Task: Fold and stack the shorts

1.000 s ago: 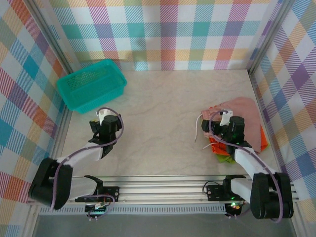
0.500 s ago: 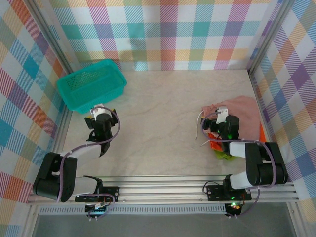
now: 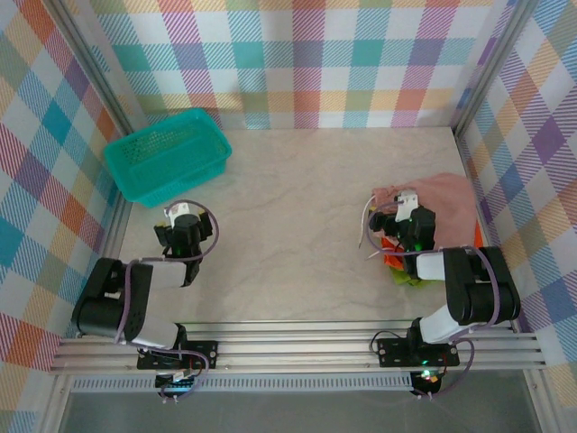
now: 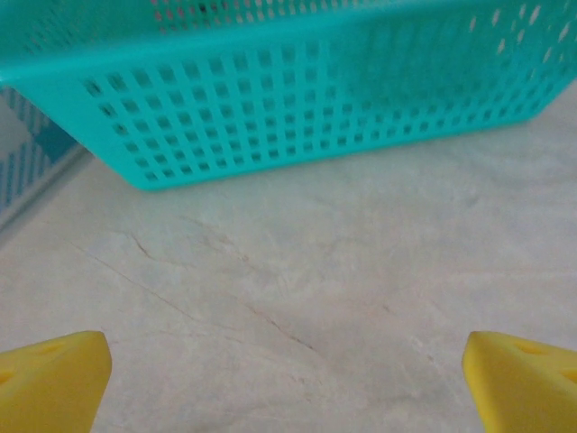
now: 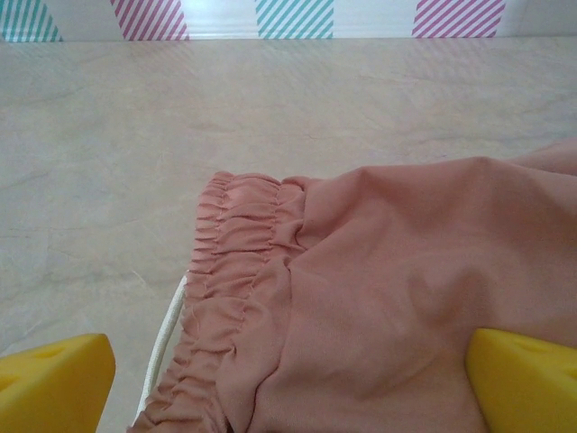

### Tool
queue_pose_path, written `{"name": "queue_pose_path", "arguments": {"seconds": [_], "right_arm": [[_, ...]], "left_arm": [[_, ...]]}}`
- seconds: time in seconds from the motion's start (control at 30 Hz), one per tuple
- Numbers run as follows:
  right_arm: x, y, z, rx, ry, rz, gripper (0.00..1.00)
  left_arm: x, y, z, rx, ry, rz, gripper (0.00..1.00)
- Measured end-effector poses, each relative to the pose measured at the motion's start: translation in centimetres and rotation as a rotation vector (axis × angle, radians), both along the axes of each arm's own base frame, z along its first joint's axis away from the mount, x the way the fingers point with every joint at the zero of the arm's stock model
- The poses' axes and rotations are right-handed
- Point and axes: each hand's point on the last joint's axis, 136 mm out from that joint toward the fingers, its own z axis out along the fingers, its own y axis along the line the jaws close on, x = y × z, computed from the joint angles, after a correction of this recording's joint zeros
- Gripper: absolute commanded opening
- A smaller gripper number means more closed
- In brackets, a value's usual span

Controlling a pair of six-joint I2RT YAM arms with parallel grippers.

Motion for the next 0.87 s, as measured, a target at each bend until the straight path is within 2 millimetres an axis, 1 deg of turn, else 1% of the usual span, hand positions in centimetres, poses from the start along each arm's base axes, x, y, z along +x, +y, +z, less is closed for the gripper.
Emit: {"name": "queue_pose_path", "arguments": {"seconds": [0.1, 0.23, 0.33, 0.5, 0.87], "right_arm": [[0.1, -0.1, 0.0, 0.001, 0.000, -0.008, 1.00], [0.2, -0.2, 0.1, 0.005, 0.001, -0.017, 0.99], [0.2, -0.3, 0.1, 0.007, 0.002, -0.018, 1.00], [0.2, -0.3, 0.1, 0.011, 0.003, -0.021, 0.99], [0.2, -0.3, 0.1, 0.012, 0.003, -0.021, 0.99]], "left_arm": [[1.4, -1.1, -0.5, -0.022, 0.022, -0.075, 1.00], [2.5, -2.0, -0.1, -0.060, -0.009, -0.156, 1.00], [2.6, -2.5, -0.6, -0.071, 0.002, -0.193, 1.00], [2.6, -3.1, -0.7, -0.083, 0.004, -0.226, 1.00], [2.6, -3.2, -0.7, -0.092, 0.002, -0.239, 1.00]]}}
